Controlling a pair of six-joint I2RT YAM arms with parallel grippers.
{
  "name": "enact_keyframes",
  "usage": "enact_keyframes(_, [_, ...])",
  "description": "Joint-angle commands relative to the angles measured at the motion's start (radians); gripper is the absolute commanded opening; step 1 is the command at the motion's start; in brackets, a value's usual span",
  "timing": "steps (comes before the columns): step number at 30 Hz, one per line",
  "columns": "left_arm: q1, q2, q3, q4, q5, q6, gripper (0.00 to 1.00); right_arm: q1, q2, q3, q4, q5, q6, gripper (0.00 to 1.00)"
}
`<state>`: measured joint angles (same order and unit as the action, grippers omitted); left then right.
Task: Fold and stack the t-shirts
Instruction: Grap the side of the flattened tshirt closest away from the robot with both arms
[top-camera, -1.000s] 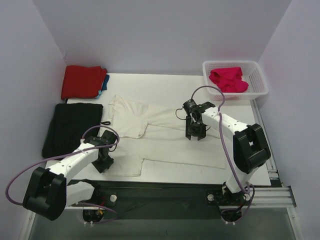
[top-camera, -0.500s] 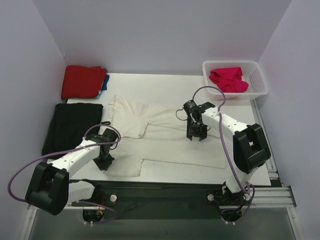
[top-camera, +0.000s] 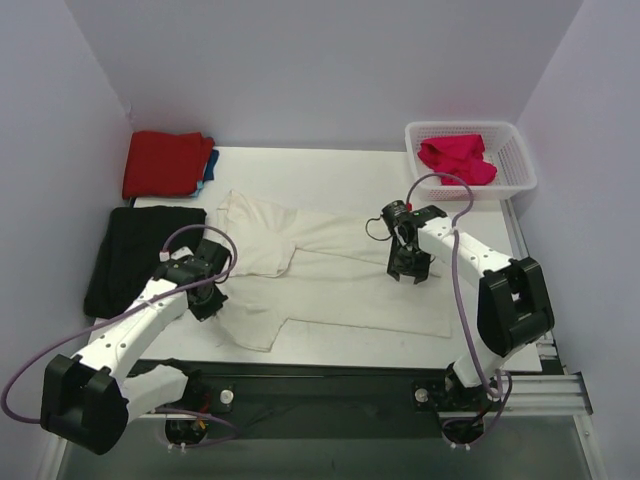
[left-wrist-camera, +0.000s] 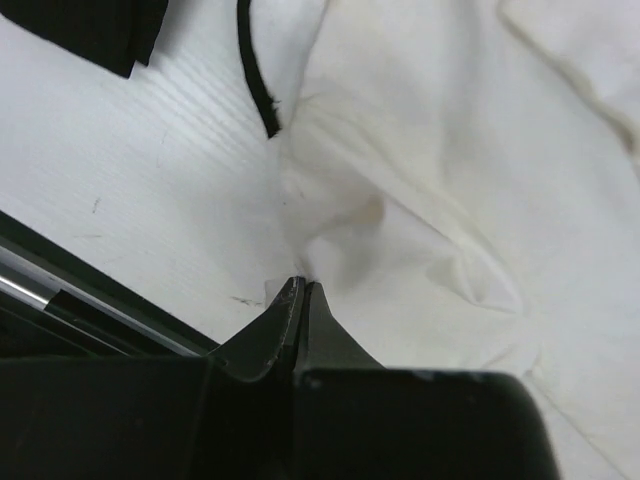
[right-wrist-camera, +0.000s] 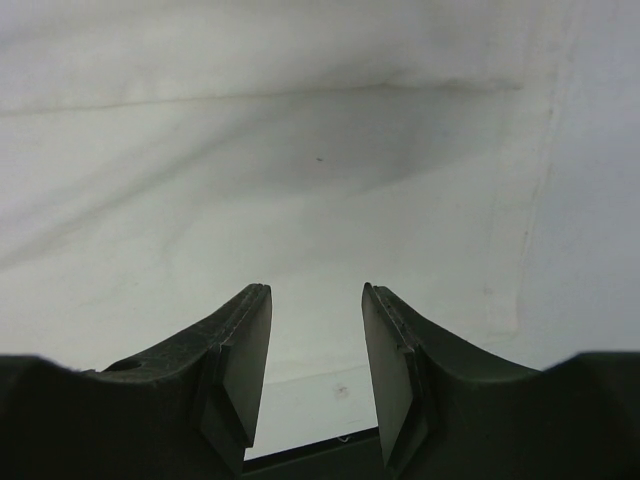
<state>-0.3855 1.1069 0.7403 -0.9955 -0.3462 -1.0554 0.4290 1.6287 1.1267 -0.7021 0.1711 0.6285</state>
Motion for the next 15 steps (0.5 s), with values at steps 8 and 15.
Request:
enact_keyframes(8, [-0.007, -0.030, 0.149, -0.066, -0.053, 0.064, 0.00, -0.133, -0.113, -0.151, -0.165, 0.125, 0.160, 0.47])
enact_keyframes(15, [-0.007, -0.009, 0.172, -0.043, -0.050, 0.100, 0.00, -0.216, -0.193, -0.274, -0.172, 0.116, 0.209, 0.51])
